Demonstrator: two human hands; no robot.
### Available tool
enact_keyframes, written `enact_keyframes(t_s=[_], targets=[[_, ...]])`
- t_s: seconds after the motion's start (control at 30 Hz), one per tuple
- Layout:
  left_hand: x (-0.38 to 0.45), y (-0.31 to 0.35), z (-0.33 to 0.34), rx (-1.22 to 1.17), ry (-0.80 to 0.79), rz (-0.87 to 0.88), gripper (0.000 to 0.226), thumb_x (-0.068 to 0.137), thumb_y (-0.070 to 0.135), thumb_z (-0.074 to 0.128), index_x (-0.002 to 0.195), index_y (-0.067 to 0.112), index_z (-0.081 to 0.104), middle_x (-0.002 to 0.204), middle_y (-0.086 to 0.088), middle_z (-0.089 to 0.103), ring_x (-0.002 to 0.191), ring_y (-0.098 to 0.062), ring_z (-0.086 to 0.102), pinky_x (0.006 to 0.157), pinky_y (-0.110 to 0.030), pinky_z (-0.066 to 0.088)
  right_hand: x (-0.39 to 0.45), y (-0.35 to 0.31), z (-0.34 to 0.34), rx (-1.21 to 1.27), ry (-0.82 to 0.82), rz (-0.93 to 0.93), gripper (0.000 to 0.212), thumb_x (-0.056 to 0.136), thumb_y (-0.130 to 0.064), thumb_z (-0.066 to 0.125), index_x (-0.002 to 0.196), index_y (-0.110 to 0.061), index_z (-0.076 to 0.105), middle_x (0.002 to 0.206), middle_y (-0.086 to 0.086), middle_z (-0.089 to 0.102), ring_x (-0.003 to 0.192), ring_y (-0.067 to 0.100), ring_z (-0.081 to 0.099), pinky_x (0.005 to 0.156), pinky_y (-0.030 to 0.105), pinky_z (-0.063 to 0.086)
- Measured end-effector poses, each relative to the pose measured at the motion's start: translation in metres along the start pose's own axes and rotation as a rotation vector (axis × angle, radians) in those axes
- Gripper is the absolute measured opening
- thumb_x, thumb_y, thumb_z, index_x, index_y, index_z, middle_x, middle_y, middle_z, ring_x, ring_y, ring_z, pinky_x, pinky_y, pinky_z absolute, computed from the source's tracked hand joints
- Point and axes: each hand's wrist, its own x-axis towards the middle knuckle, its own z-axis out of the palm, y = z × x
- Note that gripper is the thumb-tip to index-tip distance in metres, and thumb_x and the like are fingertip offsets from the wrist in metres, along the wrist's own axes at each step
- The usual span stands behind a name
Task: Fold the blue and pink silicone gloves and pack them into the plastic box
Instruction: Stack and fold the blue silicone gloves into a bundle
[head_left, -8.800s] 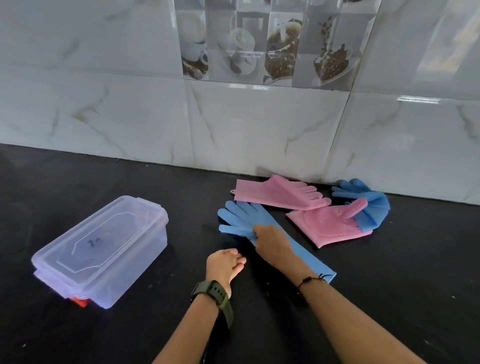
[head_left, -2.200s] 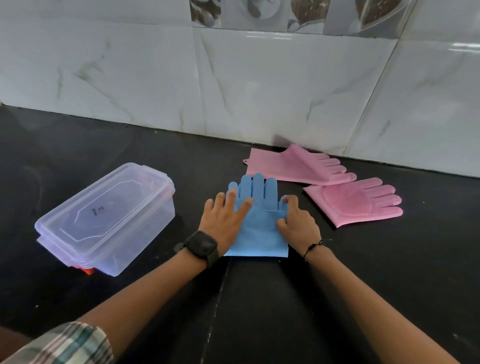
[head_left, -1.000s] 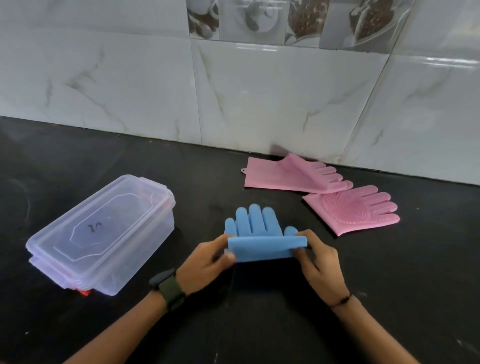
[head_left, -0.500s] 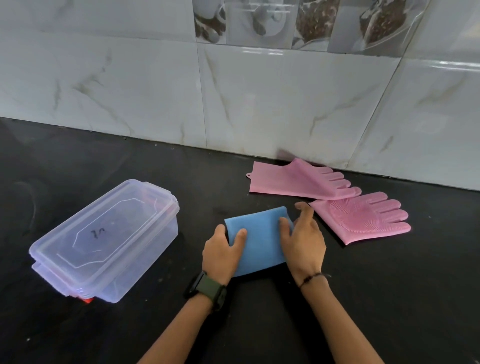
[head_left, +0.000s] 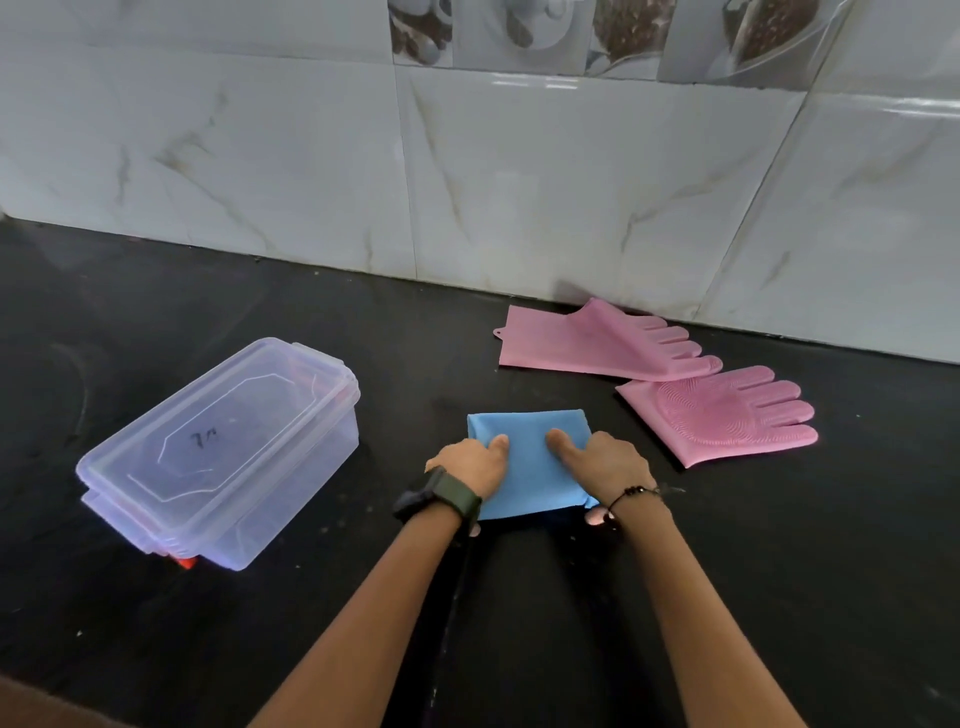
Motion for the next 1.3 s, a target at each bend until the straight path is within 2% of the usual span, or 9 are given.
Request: enact_keyframes(t_s=[0.1, 0.2, 0.33, 0.5, 0.67, 0.8, 0.87, 1.0, 1.3], targets=[[-0.01, 0.004, -0.004, -0.54, -0.191, -0.123, 0.049, 0.093, 0.041, 0.048, 0.122, 0.002, 0.048, 0.106, -0.016, 0.058, 0.087, -0.034, 0.06, 0.076, -0.046, 0.054, -0.004, 0.007, -0.004, 0.401, -0.061, 0.041, 0.045, 0.082, -0.043, 0.062, 0.097, 0.0, 0.059, 0.096, 0.014, 0.06, 0.084, 0.03, 0.062, 0.07, 0.04, 0.056], [-0.027, 0.007, 0.009, -0.642, -0.22, -0.108, 0.034, 0.092, 0.037, 0.053, 0.107, 0.007, 0.048, 0.093, -0.009, 0.059, 0.077, -0.026, 0.061, 0.07, -0.042, 0.055, -0.015, 0.024, -0.016, 0.604, -0.069, 0.068, 0.035, 0.08, -0.031, 0.068, 0.096, 0.001, 0.063, 0.089, 0.013, 0.062, 0.069, 0.025, 0.062, 0.052, 0.033, 0.058], [-0.056, 0.03, 0.039, -0.669, -0.225, 0.067, 0.034, 0.091, 0.039, 0.053, 0.105, 0.009, 0.054, 0.108, -0.012, 0.065, 0.082, -0.024, 0.065, 0.056, -0.033, 0.057, -0.041, 0.066, -0.043, 0.592, 0.186, 0.021, 0.021, 0.081, -0.031, 0.065, 0.087, -0.011, 0.062, 0.08, 0.004, 0.061, 0.064, 0.017, 0.06, 0.045, 0.028, 0.054], [-0.09, 0.035, 0.089, -0.295, -0.236, 0.218, 0.044, 0.089, 0.048, 0.048, 0.105, 0.008, 0.057, 0.11, -0.013, 0.065, 0.09, -0.03, 0.068, 0.068, -0.042, 0.061, -0.088, 0.125, -0.054, 0.387, 0.292, 0.138, 0.024, 0.085, -0.039, 0.058, 0.084, -0.015, 0.056, 0.079, 0.001, 0.059, 0.064, 0.016, 0.058, 0.043, 0.026, 0.048], [-0.101, 0.02, 0.112, 0.415, 0.187, 0.345, 0.064, 0.085, 0.065, 0.035, 0.113, 0.011, 0.053, 0.113, -0.008, 0.064, 0.103, -0.029, 0.06, 0.069, -0.032, 0.038, -0.106, 0.146, -0.026, -0.078, 0.343, 0.251, 0.056, 0.088, -0.056, 0.039, 0.125, -0.014, 0.045, 0.122, 0.009, 0.054, 0.111, 0.025, 0.05, 0.088, 0.041, 0.047], [-0.1, 0.022, 0.108, 0.502, 0.499, 0.832, 0.066, 0.078, 0.041, 0.061, 0.131, 0.005, 0.048, 0.128, -0.015, 0.059, 0.116, -0.034, 0.058, 0.09, -0.044, 0.051, -0.107, 0.144, -0.021, -0.133, 0.489, 0.038, 0.065, 0.092, -0.05, 0.033, 0.148, -0.023, 0.014, 0.153, 0.004, 0.025, 0.143, 0.027, 0.018, 0.113, 0.048, 0.021], [-0.099, 0.023, 0.11, 0.544, 0.457, 1.07, 0.059, 0.081, 0.035, 0.052, 0.131, 0.004, 0.051, 0.135, -0.015, 0.057, 0.127, -0.031, 0.051, 0.101, -0.047, 0.044, -0.105, 0.145, -0.017, -0.241, 0.457, -0.103, 0.061, 0.093, -0.049, 0.022, 0.149, -0.027, 0.009, 0.158, 0.002, 0.013, 0.147, 0.024, 0.003, 0.117, 0.05, 0.007], [-0.09, 0.016, 0.121, 0.665, 0.102, 0.982, 0.06, 0.098, 0.041, 0.018, 0.149, 0.013, 0.005, 0.16, -0.006, 0.008, 0.148, -0.019, 0.0, 0.116, -0.037, -0.006, -0.095, 0.148, -0.011, -0.408, 0.254, -0.161, 0.057, 0.095, -0.049, 0.009, 0.148, -0.032, -0.002, 0.16, -0.001, -0.003, 0.146, 0.021, -0.011, 0.116, 0.05, -0.006], [-0.101, 0.019, 0.09, 0.443, 0.263, 0.925, 0.066, 0.092, 0.045, 0.01, 0.148, 0.014, -0.001, 0.159, 0.0, -0.007, 0.139, -0.014, -0.021, 0.11, -0.037, -0.021, -0.11, 0.108, -0.039, -0.228, 0.333, -0.339, 0.076, 0.08, -0.064, -0.009, 0.148, -0.03, 0.003, 0.159, -0.004, 0.004, 0.145, 0.013, -0.01, 0.115, 0.039, -0.011]])
